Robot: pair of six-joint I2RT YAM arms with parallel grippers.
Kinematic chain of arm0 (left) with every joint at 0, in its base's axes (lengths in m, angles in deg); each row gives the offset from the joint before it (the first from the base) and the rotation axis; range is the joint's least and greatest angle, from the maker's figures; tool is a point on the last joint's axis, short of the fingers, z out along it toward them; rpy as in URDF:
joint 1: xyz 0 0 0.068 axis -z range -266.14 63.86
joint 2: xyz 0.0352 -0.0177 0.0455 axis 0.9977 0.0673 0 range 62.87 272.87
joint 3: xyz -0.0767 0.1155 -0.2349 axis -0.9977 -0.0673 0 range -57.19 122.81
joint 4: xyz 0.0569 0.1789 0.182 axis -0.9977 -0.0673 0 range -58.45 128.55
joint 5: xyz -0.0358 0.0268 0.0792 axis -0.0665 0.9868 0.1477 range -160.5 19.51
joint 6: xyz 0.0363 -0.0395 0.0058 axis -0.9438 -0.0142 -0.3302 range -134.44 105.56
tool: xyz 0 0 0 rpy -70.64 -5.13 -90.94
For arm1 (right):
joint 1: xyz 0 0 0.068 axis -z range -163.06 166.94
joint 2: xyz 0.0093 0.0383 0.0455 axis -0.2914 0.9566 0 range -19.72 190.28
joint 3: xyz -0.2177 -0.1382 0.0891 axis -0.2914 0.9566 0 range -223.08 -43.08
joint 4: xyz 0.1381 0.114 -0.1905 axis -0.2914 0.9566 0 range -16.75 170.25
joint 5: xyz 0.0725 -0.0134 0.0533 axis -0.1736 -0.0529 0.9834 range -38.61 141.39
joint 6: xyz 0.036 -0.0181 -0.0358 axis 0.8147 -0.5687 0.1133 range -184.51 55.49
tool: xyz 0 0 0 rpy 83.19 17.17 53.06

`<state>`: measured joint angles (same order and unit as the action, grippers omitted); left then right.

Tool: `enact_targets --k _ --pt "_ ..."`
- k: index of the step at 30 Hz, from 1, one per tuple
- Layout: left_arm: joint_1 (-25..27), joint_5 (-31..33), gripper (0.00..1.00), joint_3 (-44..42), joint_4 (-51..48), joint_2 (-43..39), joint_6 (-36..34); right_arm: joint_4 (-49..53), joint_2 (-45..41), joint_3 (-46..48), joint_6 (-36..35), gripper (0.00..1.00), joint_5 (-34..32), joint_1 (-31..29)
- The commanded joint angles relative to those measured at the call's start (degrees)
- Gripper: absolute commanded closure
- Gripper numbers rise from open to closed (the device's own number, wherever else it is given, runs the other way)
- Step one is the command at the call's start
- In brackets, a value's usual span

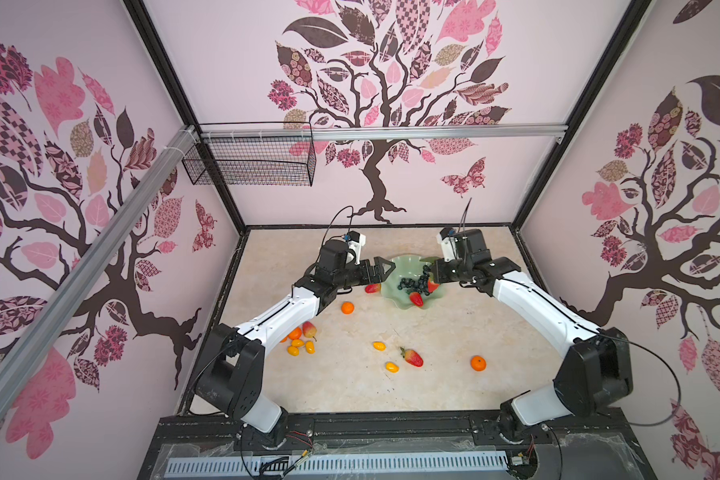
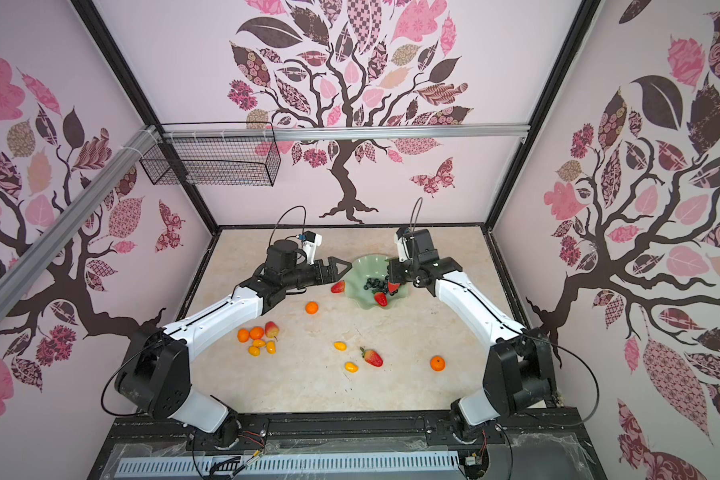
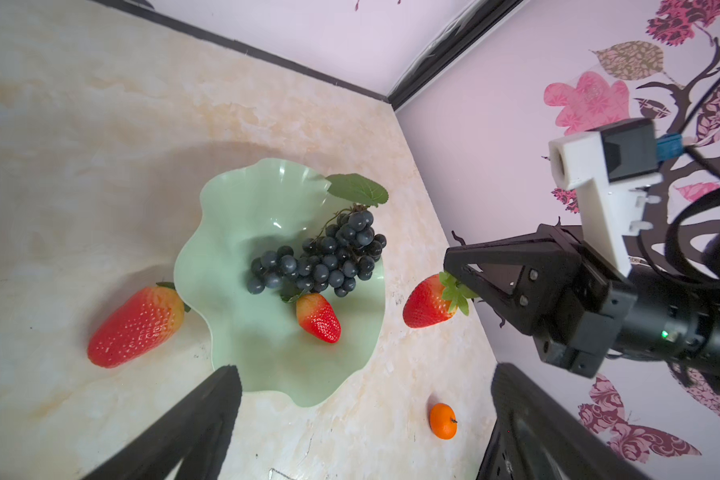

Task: Place and organize the fake fruits in the fruit bowl
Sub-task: 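Lower the strawberry into the bowl beside the grapes and open the right gripper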

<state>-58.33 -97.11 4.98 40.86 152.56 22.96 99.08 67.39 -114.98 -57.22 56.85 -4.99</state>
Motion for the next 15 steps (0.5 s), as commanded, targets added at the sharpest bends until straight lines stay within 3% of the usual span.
enact_targets --k 1,7,15 --pt "-1.1 -3.4 0.02 -1.5 5.0 0.7 4.1 5.5 3.5 -3.8 -6.3 1.0 -8.6 -3.4" --pt "-4.3 -4.5 0.02 -2.3 6.6 1.7 6.8 6.6 8.6 -8.1 -10.1 1.0 -15.6 -6.0" --pt "-4.5 -2.0 0.02 -2.1 5.2 0.6 5.0 6.0 14.1 -9.5 -17.1 1.0 -30.1 -10.5"
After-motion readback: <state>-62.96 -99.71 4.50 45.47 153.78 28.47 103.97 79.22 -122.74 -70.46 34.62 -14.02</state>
